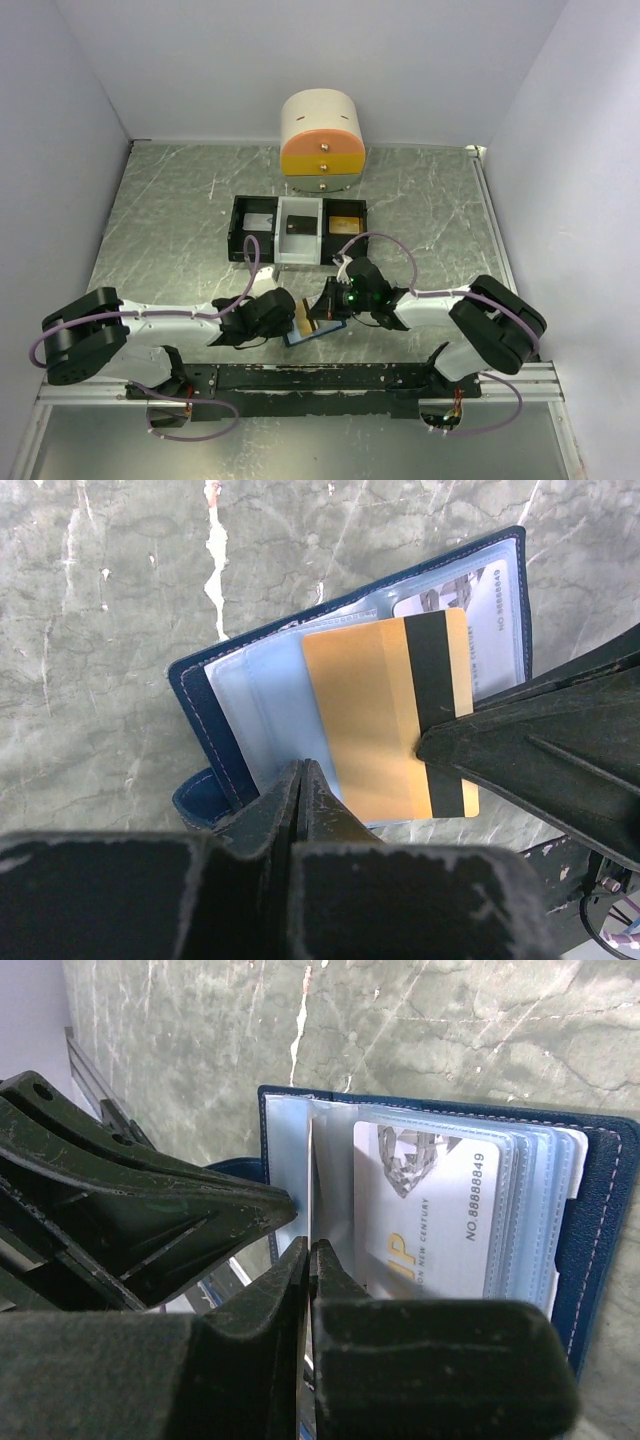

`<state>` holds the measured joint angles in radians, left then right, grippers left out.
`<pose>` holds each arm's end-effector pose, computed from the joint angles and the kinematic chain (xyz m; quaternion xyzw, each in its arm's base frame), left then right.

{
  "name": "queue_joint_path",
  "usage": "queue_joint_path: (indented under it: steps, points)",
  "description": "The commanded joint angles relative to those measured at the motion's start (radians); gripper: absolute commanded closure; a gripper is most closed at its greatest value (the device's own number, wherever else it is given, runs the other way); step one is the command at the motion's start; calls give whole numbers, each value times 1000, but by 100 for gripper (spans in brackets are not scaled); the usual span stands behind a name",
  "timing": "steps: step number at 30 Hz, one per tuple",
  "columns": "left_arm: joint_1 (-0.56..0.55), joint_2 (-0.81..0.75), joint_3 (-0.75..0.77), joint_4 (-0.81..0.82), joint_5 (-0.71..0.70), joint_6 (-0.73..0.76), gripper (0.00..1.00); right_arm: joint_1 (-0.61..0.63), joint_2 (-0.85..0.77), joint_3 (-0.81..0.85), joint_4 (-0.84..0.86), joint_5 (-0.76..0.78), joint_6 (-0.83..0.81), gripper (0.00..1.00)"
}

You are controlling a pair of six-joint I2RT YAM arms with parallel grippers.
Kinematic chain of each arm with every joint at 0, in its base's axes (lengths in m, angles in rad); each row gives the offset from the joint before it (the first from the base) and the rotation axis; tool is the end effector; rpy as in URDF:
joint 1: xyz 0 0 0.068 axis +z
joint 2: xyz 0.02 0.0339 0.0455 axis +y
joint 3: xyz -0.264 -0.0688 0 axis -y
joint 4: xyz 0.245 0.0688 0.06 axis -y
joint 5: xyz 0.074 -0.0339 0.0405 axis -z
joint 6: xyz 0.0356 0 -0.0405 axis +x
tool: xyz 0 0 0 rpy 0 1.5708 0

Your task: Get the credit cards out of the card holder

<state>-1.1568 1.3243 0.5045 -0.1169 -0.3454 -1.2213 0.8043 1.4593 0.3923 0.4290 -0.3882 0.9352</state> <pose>0.1037 -0.2060 0.1448 -0.0837 0.9338 -0.2242 0.2659 0.1619 0.1875 0.1266 -0.0292 0.8802 0.4483 0.1529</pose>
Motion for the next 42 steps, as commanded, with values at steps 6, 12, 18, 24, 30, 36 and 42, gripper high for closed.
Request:
queue_joint_path:
  steps: [6,12,18,24,30,36,42]
  points:
    - [-6,41,-10,-108,-9,19,93,-8,-37,9,-26,25,-11,92]
    - [-6,61,3,-102,0,30,93,1,12,2,26,15,21,82]
    - [-7,72,11,-112,1,30,93,2,24,15,25,26,8,82]
    - [-7,57,6,-126,-9,22,93,1,8,27,-6,50,-7,94]
    - [-8,44,-9,-119,-11,11,93,0,-24,29,-43,58,-32,100]
    - [-9,5,-22,-119,-15,10,93,1,-131,24,-91,116,-74,100]
    - [-11,-61,-32,-113,-13,16,93,1,-206,37,-114,149,-126,100]
